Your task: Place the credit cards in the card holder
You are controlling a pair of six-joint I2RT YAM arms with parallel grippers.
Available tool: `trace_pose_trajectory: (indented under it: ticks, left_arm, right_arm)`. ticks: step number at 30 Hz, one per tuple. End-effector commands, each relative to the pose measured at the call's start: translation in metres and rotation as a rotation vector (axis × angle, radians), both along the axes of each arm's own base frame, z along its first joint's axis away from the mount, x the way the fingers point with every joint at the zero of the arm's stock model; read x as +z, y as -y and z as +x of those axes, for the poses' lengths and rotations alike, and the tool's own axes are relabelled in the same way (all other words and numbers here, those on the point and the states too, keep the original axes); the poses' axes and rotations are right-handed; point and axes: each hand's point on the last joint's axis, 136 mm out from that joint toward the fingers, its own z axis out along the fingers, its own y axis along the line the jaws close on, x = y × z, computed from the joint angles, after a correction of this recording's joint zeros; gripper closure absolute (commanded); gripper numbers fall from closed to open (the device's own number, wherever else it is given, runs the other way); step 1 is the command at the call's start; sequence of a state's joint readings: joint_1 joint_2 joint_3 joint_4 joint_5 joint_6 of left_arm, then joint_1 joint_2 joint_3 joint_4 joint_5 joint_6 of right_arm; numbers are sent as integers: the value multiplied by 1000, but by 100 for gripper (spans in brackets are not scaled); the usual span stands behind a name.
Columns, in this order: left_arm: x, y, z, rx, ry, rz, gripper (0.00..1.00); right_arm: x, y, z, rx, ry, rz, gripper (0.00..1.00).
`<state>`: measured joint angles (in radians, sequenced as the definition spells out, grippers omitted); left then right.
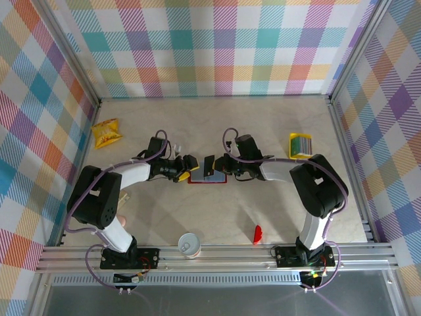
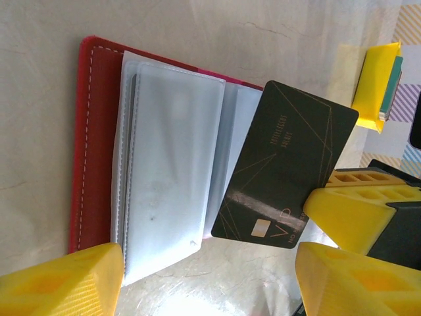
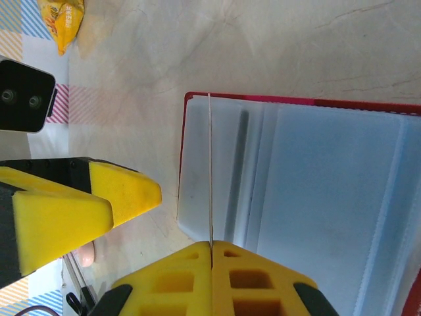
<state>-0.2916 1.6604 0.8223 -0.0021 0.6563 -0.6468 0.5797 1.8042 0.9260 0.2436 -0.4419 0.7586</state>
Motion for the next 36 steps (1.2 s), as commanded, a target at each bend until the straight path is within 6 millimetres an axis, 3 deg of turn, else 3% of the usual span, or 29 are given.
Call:
trace_pose_trajectory:
  ticks: [1, 36]
  left_arm:
    - [-1, -4, 5, -1, -1, 17, 31]
    - [-15, 0, 1, -21, -39, 39, 31]
  right_arm:
    - [-1, -5, -1, 15, -12, -5, 100]
    - [-11, 0, -3, -25, -132, 26, 100]
